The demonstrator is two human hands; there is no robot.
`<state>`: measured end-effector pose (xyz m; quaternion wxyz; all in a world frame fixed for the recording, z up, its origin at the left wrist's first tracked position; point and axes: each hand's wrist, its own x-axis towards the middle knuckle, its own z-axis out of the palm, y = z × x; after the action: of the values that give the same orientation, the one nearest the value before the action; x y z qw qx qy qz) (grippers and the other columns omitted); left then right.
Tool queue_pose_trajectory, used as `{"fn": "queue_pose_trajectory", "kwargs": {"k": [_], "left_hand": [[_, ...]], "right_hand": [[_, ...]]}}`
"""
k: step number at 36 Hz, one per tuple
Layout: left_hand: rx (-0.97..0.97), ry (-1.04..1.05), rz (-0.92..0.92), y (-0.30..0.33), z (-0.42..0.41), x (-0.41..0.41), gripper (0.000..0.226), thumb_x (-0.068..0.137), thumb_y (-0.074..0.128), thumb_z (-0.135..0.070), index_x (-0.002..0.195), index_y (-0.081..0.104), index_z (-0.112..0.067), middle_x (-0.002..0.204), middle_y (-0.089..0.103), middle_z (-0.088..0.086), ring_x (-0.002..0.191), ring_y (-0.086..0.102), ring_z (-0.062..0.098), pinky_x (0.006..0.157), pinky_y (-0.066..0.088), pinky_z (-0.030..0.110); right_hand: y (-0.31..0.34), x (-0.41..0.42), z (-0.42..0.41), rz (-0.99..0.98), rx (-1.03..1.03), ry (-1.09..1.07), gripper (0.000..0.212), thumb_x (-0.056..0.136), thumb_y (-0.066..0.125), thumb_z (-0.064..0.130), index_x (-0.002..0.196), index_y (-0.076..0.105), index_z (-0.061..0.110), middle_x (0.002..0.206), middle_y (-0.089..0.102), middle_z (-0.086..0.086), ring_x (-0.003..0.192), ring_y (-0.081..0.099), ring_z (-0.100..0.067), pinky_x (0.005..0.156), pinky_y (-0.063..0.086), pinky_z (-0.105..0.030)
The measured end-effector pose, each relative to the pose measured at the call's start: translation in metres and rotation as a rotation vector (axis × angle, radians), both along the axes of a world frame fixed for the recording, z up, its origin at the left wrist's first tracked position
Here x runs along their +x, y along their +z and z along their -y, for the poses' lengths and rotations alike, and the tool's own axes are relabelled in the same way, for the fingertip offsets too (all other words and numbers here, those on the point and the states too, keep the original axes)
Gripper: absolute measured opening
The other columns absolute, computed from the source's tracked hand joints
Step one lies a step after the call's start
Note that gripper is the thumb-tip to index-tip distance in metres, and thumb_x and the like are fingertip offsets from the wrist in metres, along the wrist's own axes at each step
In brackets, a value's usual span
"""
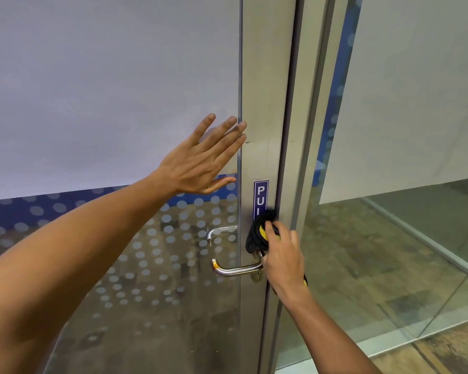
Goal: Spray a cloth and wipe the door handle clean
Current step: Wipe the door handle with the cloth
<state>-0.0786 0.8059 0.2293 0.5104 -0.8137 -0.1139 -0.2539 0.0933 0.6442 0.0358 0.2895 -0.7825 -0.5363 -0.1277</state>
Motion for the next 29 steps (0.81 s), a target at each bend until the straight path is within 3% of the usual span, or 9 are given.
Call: {"fn": "queue_pose_trajectory", "kwargs": {"k": [5,7,9,11,15,17,21,25,29], "left_hand": [[-0.002,0.016,-0.009,0.001,0.004,0.0,0.092,0.102,0.012,-0.069,0.163,0.005,-0.002,0.171,0.005,0.02,0.158,-0.004,0.033,0.127,-0.004,0.054],[-0.009,0.019,-0.015,0.002,0.005,0.0,0.092,0.101,0.012,-0.069,0.163,0.003,-0.002,0.171,0.002,0.019,0.158,-0.004,0.034,0.127,-0.005,0.054],[-0.012,0.021,-0.016,0.002,0.005,0.0,0.092,0.101,0.013,-0.069,0.163,0.004,-0.002,0.171,0.001,0.019,0.159,-0.003,0.034,0.127,-0.005,0.054],[-0.022,0.016,-0.017,0.001,0.005,0.0,0.091,0.102,0.012,-0.069,0.163,0.007,-0.001,0.171,0.003,0.02,0.159,-0.001,0.035,0.128,-0.005,0.054],[-0.032,0.003,-0.011,0.002,0.005,0.0,0.09,0.102,0.011,-0.068,0.163,0.009,-0.001,0.171,0.006,0.02,0.159,0.001,0.035,0.128,-0.004,0.055],[-0.032,0.013,-0.018,0.002,0.005,-0.001,0.09,0.102,0.012,-0.067,0.163,0.01,-0.001,0.171,0.006,0.02,0.159,0.0,0.035,0.128,-0.005,0.055],[-0.029,0.029,-0.029,0.002,0.006,-0.001,0.09,0.102,0.013,-0.067,0.163,0.011,0.0,0.171,0.006,0.021,0.159,0.001,0.036,0.128,-0.004,0.055],[-0.011,0.019,-0.03,0.001,0.006,-0.002,0.089,0.103,0.016,-0.066,0.162,0.013,0.0,0.171,0.008,0.021,0.159,0.003,0.036,0.128,-0.002,0.055],[0.004,0.014,-0.039,0.002,0.006,-0.002,0.09,0.102,0.016,-0.068,0.162,0.013,0.0,0.171,0.01,0.02,0.159,0.004,0.035,0.127,-0.002,0.056]], "right_hand": [[-0.011,0.012,0.005,-0.058,-0.144,0.053,0.064,0.079,0.064,0.0,0.139,0.058,0.022,0.133,0.062,0.001,0.11,0.053,-0.027,0.085,0.054,-0.036],[-0.004,0.021,0.007,-0.201,-0.184,0.126,0.063,0.08,0.054,-0.007,0.134,0.064,0.023,0.13,0.067,0.0,0.114,0.058,-0.029,0.092,0.049,-0.031],[0.016,0.031,0.013,-0.383,-0.178,0.173,0.062,0.078,0.049,-0.01,0.126,0.071,0.022,0.124,0.072,-0.003,0.118,0.063,-0.026,0.088,0.043,-0.02],[0.04,0.042,0.019,-0.46,-0.095,0.211,0.065,0.074,0.047,-0.013,0.122,0.073,0.023,0.121,0.075,-0.002,0.118,0.064,-0.02,0.087,0.04,-0.014],[0.093,0.049,0.029,-0.498,0.161,0.325,0.07,0.07,0.043,-0.014,0.123,0.072,0.021,0.116,0.073,0.004,0.114,0.063,-0.012,0.093,0.042,-0.016],[0.113,0.045,0.026,-0.391,0.282,0.371,0.064,0.072,0.046,-0.007,0.126,0.07,0.019,0.116,0.069,0.008,0.108,0.058,-0.005,0.093,0.039,-0.013],[0.123,0.027,0.008,-0.014,0.369,0.3,0.07,0.074,0.057,-0.016,0.136,0.061,0.016,0.133,0.063,-0.001,0.116,0.05,-0.02,0.1,0.041,-0.026],[0.098,0.015,-0.008,0.219,0.268,0.314,0.067,0.073,0.065,-0.006,0.136,0.058,0.014,0.136,0.06,-0.007,0.116,0.052,-0.028,0.098,0.05,-0.043],[0.063,0.015,-0.017,0.302,0.198,0.332,0.068,0.063,0.072,-0.003,0.128,0.063,0.014,0.131,0.062,-0.007,0.11,0.055,-0.031,0.089,0.05,-0.045]]}}
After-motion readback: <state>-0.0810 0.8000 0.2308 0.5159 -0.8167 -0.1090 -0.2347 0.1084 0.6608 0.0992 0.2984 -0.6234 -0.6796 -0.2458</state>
